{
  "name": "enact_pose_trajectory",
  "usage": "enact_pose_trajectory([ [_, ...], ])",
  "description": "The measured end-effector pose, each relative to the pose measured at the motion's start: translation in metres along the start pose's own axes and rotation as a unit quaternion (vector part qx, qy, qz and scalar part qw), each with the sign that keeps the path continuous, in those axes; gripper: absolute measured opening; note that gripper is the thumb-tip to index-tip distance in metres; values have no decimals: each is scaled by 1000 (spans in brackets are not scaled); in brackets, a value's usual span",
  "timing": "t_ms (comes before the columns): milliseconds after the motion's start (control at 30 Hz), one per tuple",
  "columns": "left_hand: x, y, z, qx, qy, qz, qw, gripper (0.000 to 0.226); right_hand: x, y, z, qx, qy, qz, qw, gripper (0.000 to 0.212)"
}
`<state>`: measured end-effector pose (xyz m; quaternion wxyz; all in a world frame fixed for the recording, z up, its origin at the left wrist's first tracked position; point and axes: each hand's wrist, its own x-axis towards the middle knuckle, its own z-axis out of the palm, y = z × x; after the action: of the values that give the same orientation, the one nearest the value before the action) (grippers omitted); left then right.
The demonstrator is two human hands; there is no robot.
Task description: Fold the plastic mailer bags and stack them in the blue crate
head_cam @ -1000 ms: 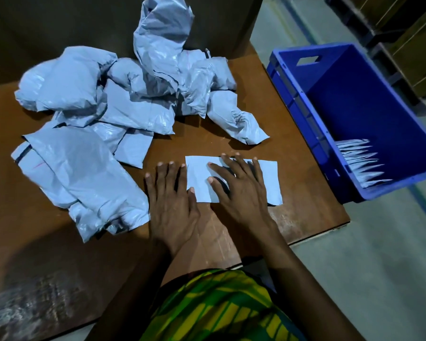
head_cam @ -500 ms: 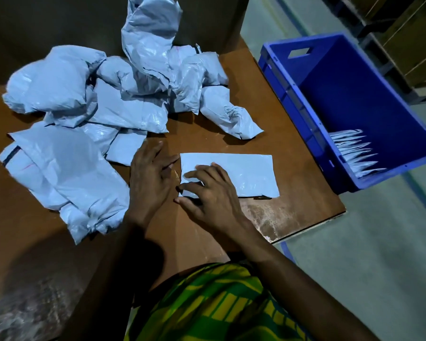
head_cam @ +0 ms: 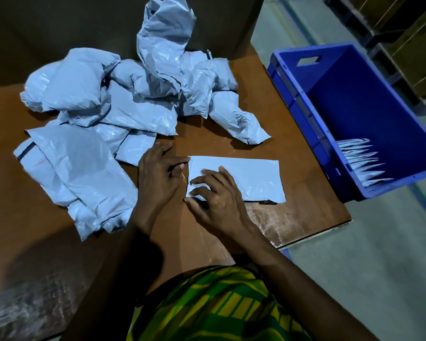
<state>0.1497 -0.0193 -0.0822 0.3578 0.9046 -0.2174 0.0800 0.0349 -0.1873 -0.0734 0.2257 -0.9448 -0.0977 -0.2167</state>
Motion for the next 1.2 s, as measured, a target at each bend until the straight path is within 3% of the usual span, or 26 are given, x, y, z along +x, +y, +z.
enact_pose_trajectory([
  [200,-2,-2,0,-13,2,-2,1000,26,-1,-6,-7,66,56,12,996,9],
  [433,2,2,-10,21,-7,69,997,15,-4,-3,-23,126,101,26,987,13],
  [700,-2,4,-16,-6,-30,74,997,18,-7,-11,-32,160,160,106,968,10],
  [933,-2,1,-12,-4,-9,77,997,15,-13,-8,-27,118,97,53,987,18],
  [1100,-4,3,-9,18,-12,87,996,14,-11,-9,-29,109,26,36,993,58],
  [1200,-6,5,-5,23,3,96,995,12,-11,-10,-29,89,38,42,994,46],
])
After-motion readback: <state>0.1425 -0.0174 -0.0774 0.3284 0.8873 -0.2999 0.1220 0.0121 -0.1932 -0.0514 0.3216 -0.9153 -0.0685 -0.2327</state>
